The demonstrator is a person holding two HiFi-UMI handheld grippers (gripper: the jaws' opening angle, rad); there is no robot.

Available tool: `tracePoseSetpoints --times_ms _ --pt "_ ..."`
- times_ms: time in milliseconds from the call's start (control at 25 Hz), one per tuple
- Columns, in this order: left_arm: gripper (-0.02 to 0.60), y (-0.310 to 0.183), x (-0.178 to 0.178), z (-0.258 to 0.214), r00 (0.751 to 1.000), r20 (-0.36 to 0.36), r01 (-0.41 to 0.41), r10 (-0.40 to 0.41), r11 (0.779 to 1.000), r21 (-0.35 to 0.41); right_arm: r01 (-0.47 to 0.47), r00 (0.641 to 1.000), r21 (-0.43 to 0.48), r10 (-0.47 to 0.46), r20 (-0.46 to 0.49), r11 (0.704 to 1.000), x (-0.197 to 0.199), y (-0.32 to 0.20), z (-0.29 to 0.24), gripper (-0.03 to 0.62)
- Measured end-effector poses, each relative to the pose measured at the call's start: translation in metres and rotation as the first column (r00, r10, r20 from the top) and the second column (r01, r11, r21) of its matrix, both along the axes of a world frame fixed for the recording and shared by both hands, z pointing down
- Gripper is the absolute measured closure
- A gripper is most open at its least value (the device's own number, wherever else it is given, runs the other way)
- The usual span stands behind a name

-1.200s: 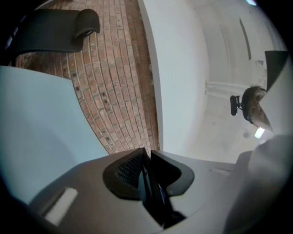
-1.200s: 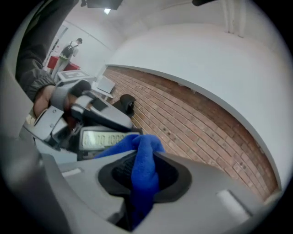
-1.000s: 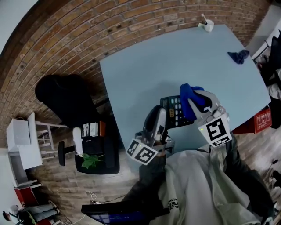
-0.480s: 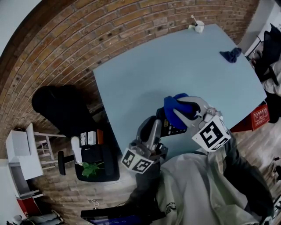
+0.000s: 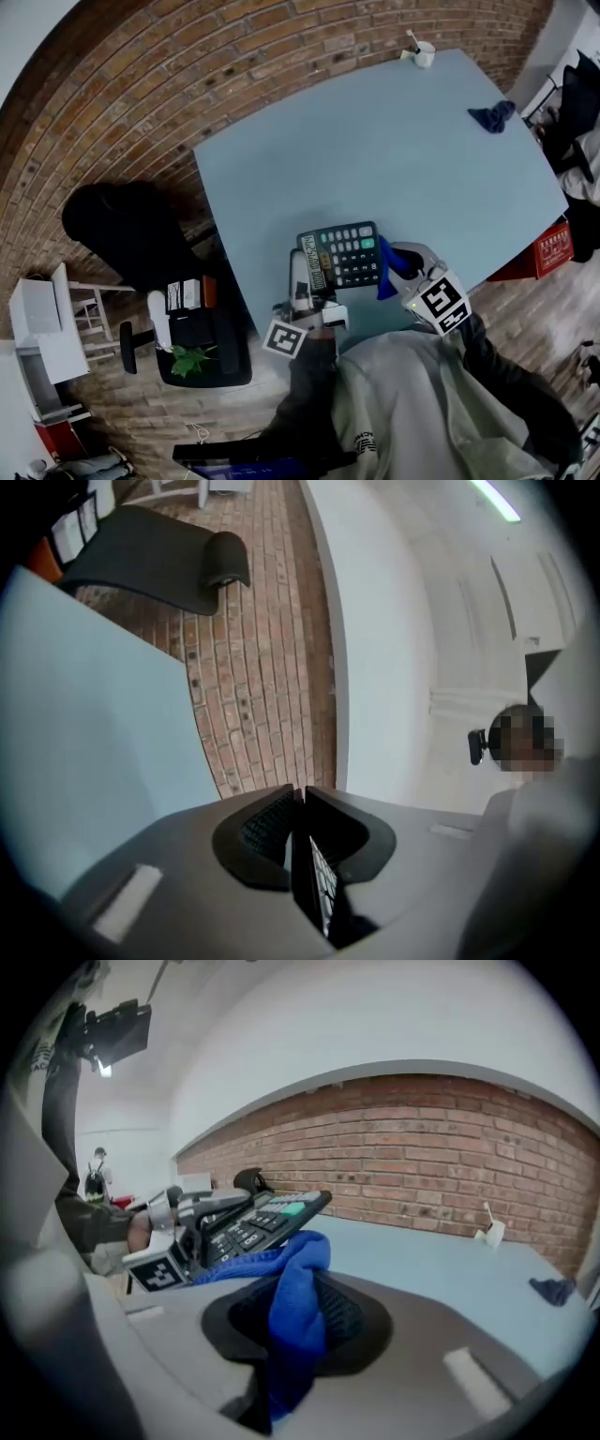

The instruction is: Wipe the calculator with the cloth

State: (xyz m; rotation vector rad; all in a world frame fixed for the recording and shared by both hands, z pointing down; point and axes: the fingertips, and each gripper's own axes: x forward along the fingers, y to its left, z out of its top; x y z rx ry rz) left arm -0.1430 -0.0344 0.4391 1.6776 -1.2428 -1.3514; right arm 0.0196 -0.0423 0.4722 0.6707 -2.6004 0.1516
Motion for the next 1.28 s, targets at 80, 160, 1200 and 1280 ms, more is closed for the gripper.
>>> tracePoseSetpoints --times_ms 80,160,1200,1280 --pt "0.549 -0.007 -0.01 0.018 0.997 -0.065 0.038 -0.041 0.998 -0.042 0.004 1.0 -0.039 -0.003 0.031 0.999 -0.005 0.004 0.007 0.517" --pt "0.549 -0.016 -0.019 0.04 0.994 -0.081 0.069 -0.077 0.993 -0.101 0.001 1.0 -0.061 0.0 0.01 0.998 -0.004 0.001 0.024 0.517" --pt "0.339 -0.062 -0.01 0.102 0.834 0.504 -0.043 0.224 0.938 -0.345 -0.189 0.914 -0.02 0.168 -0.37 0.982 0.08 -0.061 0.123 0.388" --pt "0.341 -0.052 -0.015 0.096 0.792 0.563 -0.023 0.235 0.934 -0.357 -0.192 0.898 0.013 0.181 -0.402 0.981 0.09 -0.061 0.119 0.388"
